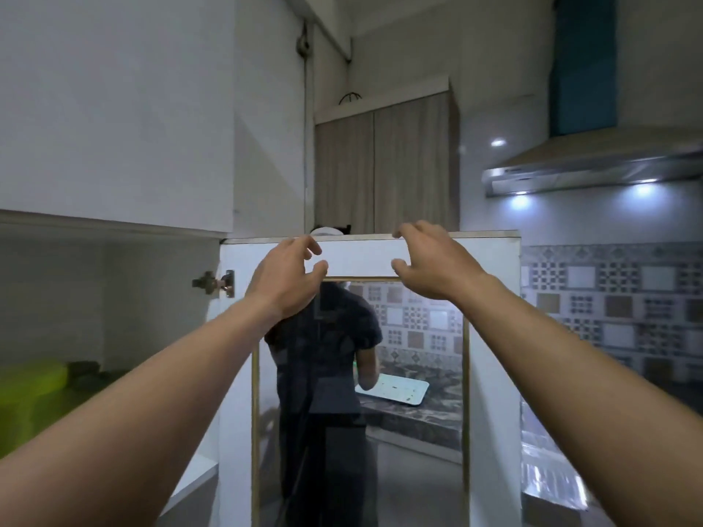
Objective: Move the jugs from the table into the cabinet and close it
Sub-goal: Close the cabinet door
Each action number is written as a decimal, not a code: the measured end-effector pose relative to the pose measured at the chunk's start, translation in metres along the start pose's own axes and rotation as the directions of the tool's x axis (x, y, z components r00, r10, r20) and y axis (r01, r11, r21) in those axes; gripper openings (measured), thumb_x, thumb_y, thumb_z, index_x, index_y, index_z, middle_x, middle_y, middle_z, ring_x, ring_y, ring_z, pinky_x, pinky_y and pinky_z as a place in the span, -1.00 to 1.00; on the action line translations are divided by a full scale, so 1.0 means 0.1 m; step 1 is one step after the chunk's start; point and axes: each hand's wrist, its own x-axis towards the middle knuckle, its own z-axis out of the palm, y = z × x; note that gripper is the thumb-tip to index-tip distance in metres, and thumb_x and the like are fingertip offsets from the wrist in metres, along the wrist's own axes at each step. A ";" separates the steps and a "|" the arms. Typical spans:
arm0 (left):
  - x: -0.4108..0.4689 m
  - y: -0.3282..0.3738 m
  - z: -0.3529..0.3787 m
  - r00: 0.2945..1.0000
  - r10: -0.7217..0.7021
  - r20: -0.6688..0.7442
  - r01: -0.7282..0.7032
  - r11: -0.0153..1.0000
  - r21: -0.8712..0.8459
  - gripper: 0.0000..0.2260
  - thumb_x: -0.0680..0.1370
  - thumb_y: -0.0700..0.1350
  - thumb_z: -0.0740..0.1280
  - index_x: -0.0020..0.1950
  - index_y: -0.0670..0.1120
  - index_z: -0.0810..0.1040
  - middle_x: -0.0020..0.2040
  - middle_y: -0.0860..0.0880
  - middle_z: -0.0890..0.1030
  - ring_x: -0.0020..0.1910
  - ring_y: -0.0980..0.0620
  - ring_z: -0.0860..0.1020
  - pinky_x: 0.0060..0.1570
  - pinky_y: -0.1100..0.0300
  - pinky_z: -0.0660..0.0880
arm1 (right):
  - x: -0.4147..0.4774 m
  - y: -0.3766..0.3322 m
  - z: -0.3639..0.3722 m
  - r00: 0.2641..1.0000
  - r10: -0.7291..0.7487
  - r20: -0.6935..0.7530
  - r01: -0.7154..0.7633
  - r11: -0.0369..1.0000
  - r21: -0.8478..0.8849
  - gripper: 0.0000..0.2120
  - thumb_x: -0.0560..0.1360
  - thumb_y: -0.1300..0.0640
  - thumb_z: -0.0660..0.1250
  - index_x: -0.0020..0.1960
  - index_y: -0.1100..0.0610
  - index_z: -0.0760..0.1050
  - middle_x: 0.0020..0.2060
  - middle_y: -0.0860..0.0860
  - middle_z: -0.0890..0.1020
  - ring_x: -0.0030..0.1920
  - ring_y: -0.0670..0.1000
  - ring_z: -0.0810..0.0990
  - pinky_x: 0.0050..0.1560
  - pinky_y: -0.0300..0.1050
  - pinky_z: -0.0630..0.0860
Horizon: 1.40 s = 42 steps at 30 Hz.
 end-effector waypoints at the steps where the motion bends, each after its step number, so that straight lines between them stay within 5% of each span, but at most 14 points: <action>1: 0.09 0.14 0.09 1.000 0.011 0.008 -0.011 1.000 -0.004 -0.75 0.57 0.08 0.26 0.20 0.02 0.49 0.17 0.00 0.56 0.10 -0.02 0.54 0.09 0.02 0.50 | 0.02 0.14 -0.06 1.000 0.010 -0.029 -0.011 0.999 -0.038 -0.55 0.57 0.01 0.24 0.41 0.13 0.35 0.35 0.13 0.45 0.37 0.18 0.37 0.28 0.14 0.43; 5: 0.39 0.63 0.50 0.996 0.074 0.052 -0.075 0.997 0.007 -0.66 0.59 0.07 0.20 0.33 0.00 0.42 0.31 -0.08 0.47 0.22 -0.10 0.49 0.14 -0.01 0.43 | 0.09 0.72 -0.21 0.994 0.054 -0.095 -0.069 0.985 -0.160 -0.48 0.57 -0.08 0.21 0.46 0.11 0.30 0.40 0.15 0.41 0.43 0.19 0.29 0.38 0.20 0.31; 11: 0.66 1.06 1.06 0.983 0.139 0.117 -0.145 0.988 0.045 -0.57 0.66 0.08 0.06 0.47 -0.06 0.38 0.42 -0.14 0.45 0.36 -0.16 0.42 0.30 -0.07 0.37 | 0.14 1.36 -0.19 0.986 0.164 0.005 -0.162 0.976 -0.144 -0.44 0.62 -0.17 0.08 0.53 0.07 0.24 0.50 0.14 0.32 0.54 0.17 0.16 0.48 0.34 0.10; 16: 0.79 1.22 1.36 0.984 0.122 0.132 -0.141 0.979 0.144 -0.56 0.66 0.12 -0.01 0.48 0.01 0.35 0.43 -0.11 0.44 0.41 -0.14 0.37 0.37 -0.28 0.27 | 0.17 1.64 -0.05 0.979 0.195 0.062 -0.193 0.981 -0.036 -0.50 0.64 -0.13 0.07 0.48 0.11 0.31 0.43 0.16 0.40 0.43 0.23 0.32 0.40 0.31 0.27; 22: 0.81 1.25 1.42 0.987 0.097 0.130 -0.124 0.968 0.219 -0.55 0.64 0.17 0.02 0.46 0.02 0.34 0.42 -0.15 0.44 0.39 -0.18 0.39 0.35 -0.28 0.29 | 0.09 1.71 -0.07 0.986 0.168 0.018 -0.169 0.978 0.120 -0.59 0.64 0.08 0.06 0.45 0.13 0.38 0.36 0.17 0.45 0.31 0.27 0.42 0.32 0.14 0.40; 26: 0.69 1.35 1.21 0.988 0.088 0.124 -0.111 0.976 0.187 -0.55 0.64 0.19 0.03 0.43 0.01 0.35 0.40 -0.14 0.46 0.30 -0.21 0.47 0.26 -0.20 0.42 | 0.02 1.60 -0.34 0.986 0.157 -0.065 -0.143 0.973 0.179 -0.70 0.56 0.24 0.11 0.09 0.24 0.60 0.06 0.18 0.64 0.11 0.24 0.57 0.11 0.06 0.53; 30: 0.46 1.41 0.84 0.980 0.078 0.182 -0.110 0.978 0.176 -0.53 0.65 0.16 0.03 0.53 0.02 0.24 0.49 -0.13 0.38 0.39 -0.20 0.41 0.28 -0.14 0.41 | -0.18 1.37 -0.66 0.984 0.160 -0.083 -0.131 0.951 0.281 -0.66 0.53 0.26 0.17 0.15 0.18 0.67 0.13 0.09 0.70 0.17 0.13 0.60 0.16 -0.05 0.53; 34: 0.21 1.50 0.38 0.971 0.057 0.230 -0.085 0.990 0.112 -0.53 0.66 0.13 0.01 0.56 0.02 0.21 0.52 -0.13 0.35 0.45 -0.19 0.35 0.37 -0.08 0.31 | -0.37 1.08 -0.94 0.991 0.119 -0.068 -0.084 0.920 0.382 -0.73 0.52 0.23 0.25 0.05 0.15 0.72 0.02 0.02 0.72 0.04 0.03 0.62 -0.02 -0.15 0.49; 39: -0.22 1.68 -0.34 0.980 -0.007 0.197 0.000 0.999 0.036 -0.50 0.67 0.17 -0.04 0.48 -0.02 0.40 0.43 -0.12 0.48 0.39 -0.17 0.41 0.34 0.01 0.31 | -0.67 0.58 -1.34 1.000 -0.013 0.005 0.009 0.866 0.500 -0.75 0.55 0.15 0.28 -0.01 0.22 0.72 -0.08 -0.02 0.69 -0.02 0.04 0.63 -0.03 -0.02 0.52; 42: -0.47 1.81 -0.73 0.996 -0.022 0.082 0.021 1.000 0.013 -0.44 0.66 0.19 -0.06 0.28 -0.11 0.59 0.21 -0.22 0.62 0.19 -0.22 0.54 0.16 0.00 0.42 | -0.81 0.23 -1.49 0.995 -0.090 0.041 0.043 0.763 0.645 -0.62 0.56 0.08 0.22 -0.03 0.40 0.63 -0.02 0.22 0.70 0.01 0.27 0.63 0.17 0.25 0.54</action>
